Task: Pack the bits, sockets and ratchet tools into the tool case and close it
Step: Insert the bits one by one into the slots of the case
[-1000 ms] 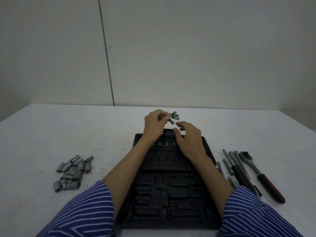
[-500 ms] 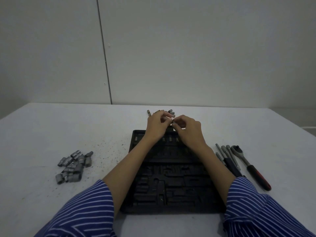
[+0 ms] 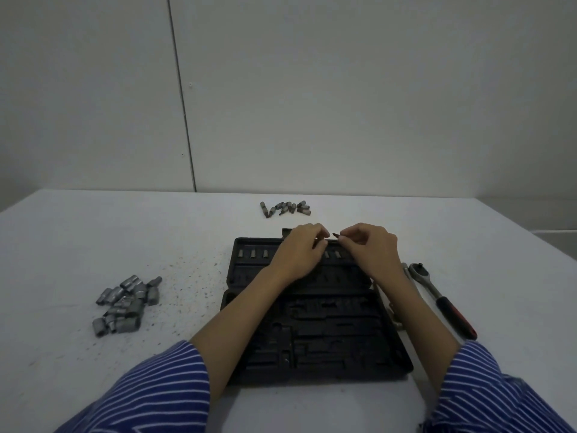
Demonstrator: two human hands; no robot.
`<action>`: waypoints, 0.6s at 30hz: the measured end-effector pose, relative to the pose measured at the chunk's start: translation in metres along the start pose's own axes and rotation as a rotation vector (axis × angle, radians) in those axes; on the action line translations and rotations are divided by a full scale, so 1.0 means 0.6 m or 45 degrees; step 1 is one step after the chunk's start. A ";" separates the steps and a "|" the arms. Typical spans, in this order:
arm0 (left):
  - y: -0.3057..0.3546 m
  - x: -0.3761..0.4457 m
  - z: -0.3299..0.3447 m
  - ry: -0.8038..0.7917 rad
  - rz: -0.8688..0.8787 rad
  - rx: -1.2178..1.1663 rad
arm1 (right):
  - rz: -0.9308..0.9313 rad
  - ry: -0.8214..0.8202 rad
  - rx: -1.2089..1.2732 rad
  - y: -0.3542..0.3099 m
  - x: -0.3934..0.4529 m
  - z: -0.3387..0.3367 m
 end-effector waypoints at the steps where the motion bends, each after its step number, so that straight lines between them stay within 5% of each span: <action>1: 0.003 -0.001 0.006 -0.028 0.017 0.057 | 0.007 0.007 -0.022 0.005 -0.003 -0.003; 18: 0.011 -0.012 0.036 -0.178 0.148 0.433 | -0.148 0.061 -0.329 0.021 -0.031 0.009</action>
Point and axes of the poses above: each hand's wrist, its own x-axis towards the middle knuckle, its own z-axis out of the palm, y = z × x, the point moved 4 cm from there along x, towards the middle knuckle, and after that the axes turned 4 degrees about -z, right-handed, at the moved point
